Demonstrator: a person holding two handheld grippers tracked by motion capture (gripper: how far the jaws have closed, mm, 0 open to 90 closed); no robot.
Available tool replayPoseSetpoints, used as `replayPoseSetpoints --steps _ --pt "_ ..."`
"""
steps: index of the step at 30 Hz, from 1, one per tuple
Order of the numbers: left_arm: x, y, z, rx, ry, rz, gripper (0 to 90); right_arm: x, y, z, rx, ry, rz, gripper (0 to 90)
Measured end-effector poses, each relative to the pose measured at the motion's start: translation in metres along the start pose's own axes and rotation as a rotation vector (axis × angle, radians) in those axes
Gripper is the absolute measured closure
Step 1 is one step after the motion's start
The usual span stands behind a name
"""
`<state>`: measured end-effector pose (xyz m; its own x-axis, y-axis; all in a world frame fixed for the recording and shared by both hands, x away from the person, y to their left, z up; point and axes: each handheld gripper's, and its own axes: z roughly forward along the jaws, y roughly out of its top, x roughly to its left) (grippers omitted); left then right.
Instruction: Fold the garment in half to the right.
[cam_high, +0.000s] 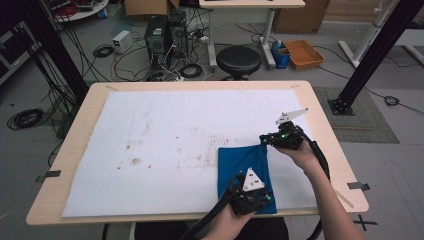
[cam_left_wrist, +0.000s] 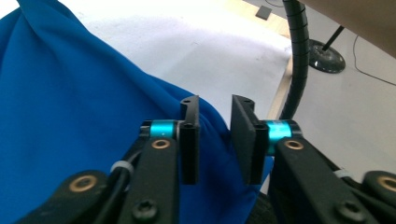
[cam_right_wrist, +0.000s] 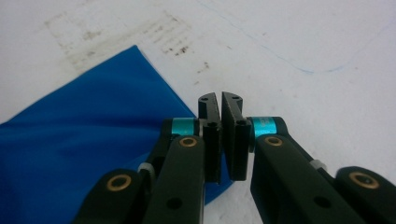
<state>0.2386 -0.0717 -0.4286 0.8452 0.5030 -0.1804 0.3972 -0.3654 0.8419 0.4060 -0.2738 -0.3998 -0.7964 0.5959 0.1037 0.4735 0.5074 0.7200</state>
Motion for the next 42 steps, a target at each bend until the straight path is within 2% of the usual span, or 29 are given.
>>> replayPoseSetpoints --steps 2,4,7,12,19,21,24,26,28,30,33,35,37,39,40,42 --pt "0.001 0.001 -0.004 -0.006 -0.006 -0.004 59.1 -0.001 -0.002 -0.002 -0.004 -0.023 0.015 82.6" --pt "0.005 0.003 -0.011 -0.033 -0.013 -0.012 55.3 -0.001 -0.003 -0.006 -0.007 -0.054 0.034 79.8" --pt "0.013 0.007 -0.02 -0.064 0.007 -0.024 49.9 0.0 -0.007 -0.012 -0.038 -0.085 0.066 74.9" --pt "0.038 0.012 -0.04 -0.106 0.073 -0.039 44.7 0.01 -0.016 -0.02 -0.088 -0.108 0.112 66.3" --pt "0.075 0.014 -0.071 -0.171 0.149 0.017 35.5 0.021 -0.024 -0.022 -0.118 -0.13 0.13 56.8" --pt "0.088 0.013 -0.076 -0.183 0.17 0.012 34.8 0.023 -0.024 -0.021 -0.121 -0.121 0.14 55.0" --pt "0.107 0.013 -0.08 -0.17 0.213 -0.007 35.2 0.027 -0.024 -0.02 -0.124 -0.119 0.155 55.9" --pt "0.12 0.013 -0.08 -0.154 0.225 -0.03 36.0 0.03 -0.025 -0.02 -0.132 -0.118 0.154 61.1" --pt "0.132 0.011 -0.079 -0.141 0.221 -0.045 40.7 0.031 -0.025 -0.02 -0.139 -0.124 0.156 70.1" --pt "0.143 0.01 -0.077 -0.125 0.202 -0.052 44.3 0.03 -0.025 -0.021 -0.153 -0.123 0.186 76.6" --pt "0.156 0.009 -0.07 -0.093 0.219 -0.061 47.0 0.027 -0.026 -0.021 -0.171 -0.11 0.242 78.3" --pt "0.162 0.008 -0.063 -0.089 0.213 -0.074 47.0 0.027 -0.027 -0.019 -0.171 -0.093 0.261 77.3" --pt "0.166 0.007 -0.056 -0.075 0.209 -0.078 47.0 0.029 -0.027 -0.016 -0.16 -0.099 0.265 75.6" --pt "0.168 0.006 -0.049 -0.063 0.185 -0.089 47.0 0.03 -0.028 -0.011 -0.138 -0.104 0.267 74.5" --pt "0.168 0.005 -0.045 -0.048 0.172 -0.085 47.0 0.03 -0.028 -0.008 -0.126 -0.106 0.265 75.3" --pt "0.167 0.005 -0.038 -0.008 0.173 -0.073 47.0 0.032 -0.03 -0.003 -0.089 -0.114 0.243 84.6"
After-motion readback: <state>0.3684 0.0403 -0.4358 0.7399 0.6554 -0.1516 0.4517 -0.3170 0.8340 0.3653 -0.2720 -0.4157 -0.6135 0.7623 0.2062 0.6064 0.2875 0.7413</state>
